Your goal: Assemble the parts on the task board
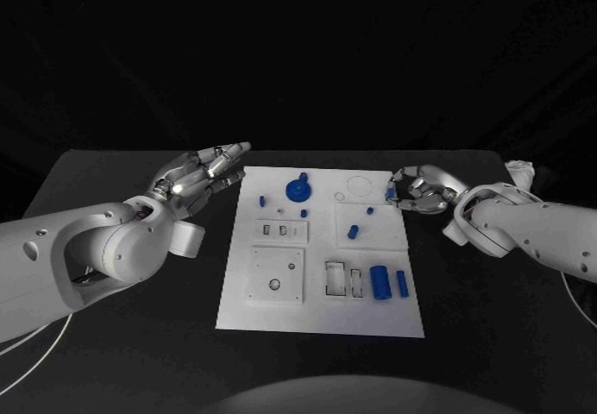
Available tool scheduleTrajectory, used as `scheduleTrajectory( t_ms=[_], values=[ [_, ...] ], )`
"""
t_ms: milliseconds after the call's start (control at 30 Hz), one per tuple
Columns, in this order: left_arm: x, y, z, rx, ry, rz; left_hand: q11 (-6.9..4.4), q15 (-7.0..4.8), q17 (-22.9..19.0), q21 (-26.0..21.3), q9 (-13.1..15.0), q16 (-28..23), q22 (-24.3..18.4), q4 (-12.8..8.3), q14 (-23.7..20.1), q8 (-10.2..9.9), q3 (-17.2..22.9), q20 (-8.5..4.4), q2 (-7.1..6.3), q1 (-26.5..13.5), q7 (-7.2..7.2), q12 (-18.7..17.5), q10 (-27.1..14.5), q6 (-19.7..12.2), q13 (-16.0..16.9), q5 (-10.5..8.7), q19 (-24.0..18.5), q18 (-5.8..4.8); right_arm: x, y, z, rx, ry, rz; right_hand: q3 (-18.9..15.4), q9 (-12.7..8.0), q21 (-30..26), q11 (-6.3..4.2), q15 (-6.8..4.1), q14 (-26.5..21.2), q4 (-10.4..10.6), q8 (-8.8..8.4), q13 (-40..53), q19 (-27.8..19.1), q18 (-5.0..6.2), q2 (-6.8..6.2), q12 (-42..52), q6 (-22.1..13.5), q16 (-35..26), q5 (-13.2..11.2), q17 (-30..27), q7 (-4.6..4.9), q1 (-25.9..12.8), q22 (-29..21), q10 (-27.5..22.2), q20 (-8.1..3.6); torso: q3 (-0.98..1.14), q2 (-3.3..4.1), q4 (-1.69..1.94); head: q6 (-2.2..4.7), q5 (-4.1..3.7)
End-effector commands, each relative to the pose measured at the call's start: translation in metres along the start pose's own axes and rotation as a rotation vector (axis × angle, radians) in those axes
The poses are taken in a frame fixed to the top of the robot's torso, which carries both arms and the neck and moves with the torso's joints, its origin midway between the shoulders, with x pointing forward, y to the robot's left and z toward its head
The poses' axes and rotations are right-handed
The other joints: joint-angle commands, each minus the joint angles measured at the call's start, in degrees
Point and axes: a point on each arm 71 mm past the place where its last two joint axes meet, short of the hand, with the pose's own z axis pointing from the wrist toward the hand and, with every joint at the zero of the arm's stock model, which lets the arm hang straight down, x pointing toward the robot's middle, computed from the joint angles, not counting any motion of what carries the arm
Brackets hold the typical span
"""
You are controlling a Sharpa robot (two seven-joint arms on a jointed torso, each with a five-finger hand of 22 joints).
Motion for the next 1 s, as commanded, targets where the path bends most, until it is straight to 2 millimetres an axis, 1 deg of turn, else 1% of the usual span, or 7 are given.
scheduleTrajectory(
  t_ms=[33, 300, 533, 600, 633, 800, 1000],
  values=[
    [0.002, -0.001, 0.0, 0.006, 0.022, -0.004, 0.13, 0.33, 0.1, 0.3, 0.0, 0.4, 0.1, 0.0, 0.1, 0.3, 0.3, 0.47, 0.16, 0.5, 0.17, 0.2, 0.3, -0.1, 0.1, 0.31, 0.0, 0.5, 0.001, 0.002, -0.001, -0.02, -0.024, 0.001, 0.4, -0.1, -0.4, 0.33, 0.18, 6.0, -0.2, 0.36, 15.1, 5.5, -0.16, 0.52, 0.2, 0.7, 0.2, 0.7, 15.1, 0.02, 0.0, 14.8, 6.2, 0.35, 0.01, -0.02, -0.01, -0.04, 0.3],
    [0.001, -0.001, -0.001, 0.005, 0.018, -0.003, 0.13, 0.33, 0.1, 0.3, 0.0, 0.4, 0.1, 0.0, 0.1, 0.3, 0.3, 0.47, 0.16, 0.5, 0.17, 0.2, 0.3, -0.1, 0.1, 0.31, 0.0, 0.5, -0.003, 0.023, -0.001, -0.078, -0.055, 0.022, 0.8, -0.6, -0.4, 0.57, 0.29, 6.0, -0.6, 0.35, 15.1, 5.5, -0.15, 0.24, 0.2, 1.1, 0.2, 2.8, 15.1, 0.51, 0.1, 14.8, 6.2, 0.39, 0.01, -0.03, 0.0, -0.24, 0.73],
    [0.002, 0.0, 0.001, 0.004, 0.02, -0.003, 0.13, 0.33, 0.1, 0.3, 0.0, 0.4, 0.1, 0.0, 0.1, 0.3, 0.3, 0.47, 0.16, 0.5, 0.17, 0.2, 0.3, -0.1, 0.1, 0.31, 0.0, 0.5, -0.009, 0.066, 0.006, -0.148, -0.025, 0.052, 1.5, -1.2, -0.6, 0.88, 0.53, 6.0, -1.1, -0.12, 15.1, 5.3, -0.09, 0.14, 0.2, 0.9, 0.2, 4.7, 15.1, 0.89, 0.2, 14.7, 6.2, 0.58, -0.11, -0.13, -0.01, -0.39, 0.74],
    [0.003, 0.0, 0.002, 0.004, 0.022, -0.003, 0.13, 0.33, 0.1, 0.3, 0.0, 0.4, 0.1, 0.0, 0.1, 0.3, 0.3, 0.47, 0.16, 0.5, 0.17, 0.2, 0.3, -0.1, 0.1, 0.31, 0.0, 0.5, -0.005, 0.076, 0.008, -0.16, -0.001, 0.06, 1.5, -1.3, -0.6, 0.94, 0.57, 6.0, -1.1, -0.25, 15.1, 5.2, -0.07, 0.1, 0.2, 0.8, 0.2, 5.0, 15.1, 0.97, 0.2, 14.7, 6.2, 0.61, -0.14, -0.2, 0.01, -0.48, 0.71],
    [0.003, 0.0, 0.002, 0.004, 0.023, -0.003, 0.13, 0.33, 0.1, 0.3, 0.0, 0.4, 0.1, 0.0, 0.1, 0.3, 0.3, 0.47, 0.16, 0.5, 0.17, 0.2, 0.3, -0.1, 0.1, 0.31, 0.0, 0.5, -0.002, 0.082, 0.01, -0.166, 0.017, 0.065, 1.5, -1.3, -0.6, 0.94, 0.58, 6.0, -1.1, -0.27, 15.1, 5.2, -0.06, 0.1, 0.2, 0.7, 0.2, 5.0, 15.1, 0.98, 0.2, 14.7, 6.2, 0.61, -0.1, -0.15, 0.02, -0.45, 0.74],
    [0.004, 0.0, 0.003, 0.003, 0.025, -0.003, 0.13, 0.33, 0.1, 0.3, 0.0, 0.4, 0.1, 0.0, 0.1, 0.3, 0.3, 0.47, 0.16, 0.5, 0.17, 0.2, 0.3, -0.1, 0.1, 0.31, 0.0, 0.5, 0.019, 0.112, 0.017, -0.192, 0.132, 0.077, 1.6, -1.7, -1.1, 1.16, 0.74, 6.0, -0.9, -0.67, 15.1, 4.6, 0.09, 0.05, 0.2, 0.5, 0.2, 5.1, 15.1, 1.27, -0.3, 14.4, 6.2, 0.73, -0.08, -0.25, 0.05, -0.56, 1.19],
    [0.003, 0.001, 0.004, 0.003, 0.023, -0.001, 0.13, 0.33, 0.1, 0.3, 0.0, 0.4, 0.1, 0.0, 0.1, 0.3, 0.3, 0.47, 0.16, 0.5, 0.17, 0.2, 0.3, -0.1, 0.1, 0.31, 0.0, 0.5, 0.042, 0.139, 0.024, -0.213, 0.238, 0.06, 1.8, -2.2, -1.5, 1.44, 0.99, 6.0, -1.0, -0.98, 15.1, 4.1, 0.23, 0.03, 0.2, 1.3, 0.2, 4.8, 15.1, 1.56, -0.7, 14.3, 6.2, 0.95, -0.13, -0.25, 0.05, -0.54, 1.26]
  ],
)
